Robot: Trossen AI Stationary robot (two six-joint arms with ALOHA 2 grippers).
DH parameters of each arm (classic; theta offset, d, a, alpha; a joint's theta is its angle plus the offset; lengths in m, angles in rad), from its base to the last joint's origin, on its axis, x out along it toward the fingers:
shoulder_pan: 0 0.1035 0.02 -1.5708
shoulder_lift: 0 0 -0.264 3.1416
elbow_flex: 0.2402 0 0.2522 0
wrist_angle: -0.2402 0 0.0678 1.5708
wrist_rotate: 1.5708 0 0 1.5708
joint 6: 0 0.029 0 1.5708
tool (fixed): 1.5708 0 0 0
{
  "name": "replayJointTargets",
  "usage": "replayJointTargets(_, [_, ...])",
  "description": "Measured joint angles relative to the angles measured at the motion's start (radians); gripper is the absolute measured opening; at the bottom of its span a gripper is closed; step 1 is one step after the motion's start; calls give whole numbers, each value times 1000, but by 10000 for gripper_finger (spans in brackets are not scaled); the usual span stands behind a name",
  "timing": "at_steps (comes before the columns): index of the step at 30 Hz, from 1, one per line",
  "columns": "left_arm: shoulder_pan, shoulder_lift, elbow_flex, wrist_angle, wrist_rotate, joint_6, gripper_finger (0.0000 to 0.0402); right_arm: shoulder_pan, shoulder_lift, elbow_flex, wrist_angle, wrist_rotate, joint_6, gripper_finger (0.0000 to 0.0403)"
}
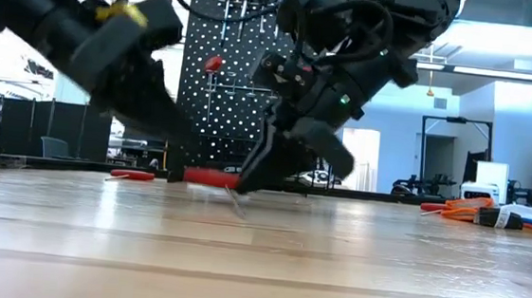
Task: Hang tools onto peg board
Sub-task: Hang the red allen wrench on the pegboard
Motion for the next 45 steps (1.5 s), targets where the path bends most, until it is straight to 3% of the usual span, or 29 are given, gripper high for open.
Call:
replayJointTargets(6, [4, -127, 0, -86, -62, -77, 179, 72, -11, 0, 82, 358, -159, 59])
replayJointTargets(13, [14, -211, 0, -244, -168, -243, 179, 131, -10, 2, 191, 593, -342, 55])
replayJointTargets(22, [27, -215, 0, -244, -151, -224, 180, 145, -11, 41, 290, 599, -532, 34])
replayJointTargets(28, [27, -215, 0, -248, -148, -182, 180, 145, -11, 50, 264, 597, -518, 1])
replayJointTargets(33, [23, -215, 1, -364, -134, -187, 180, 112, -11, 50, 185, 467, -357, 26])
replayJointTargets(41, [64, -215, 1, -761, -134, -359, 174, -25, -7, 50, 193, -41, 29, 122])
replayJointTargets(45, [162, -213, 1, -804, -92, -215, 164, -77, -7, 50, 182, -152, 119, 170])
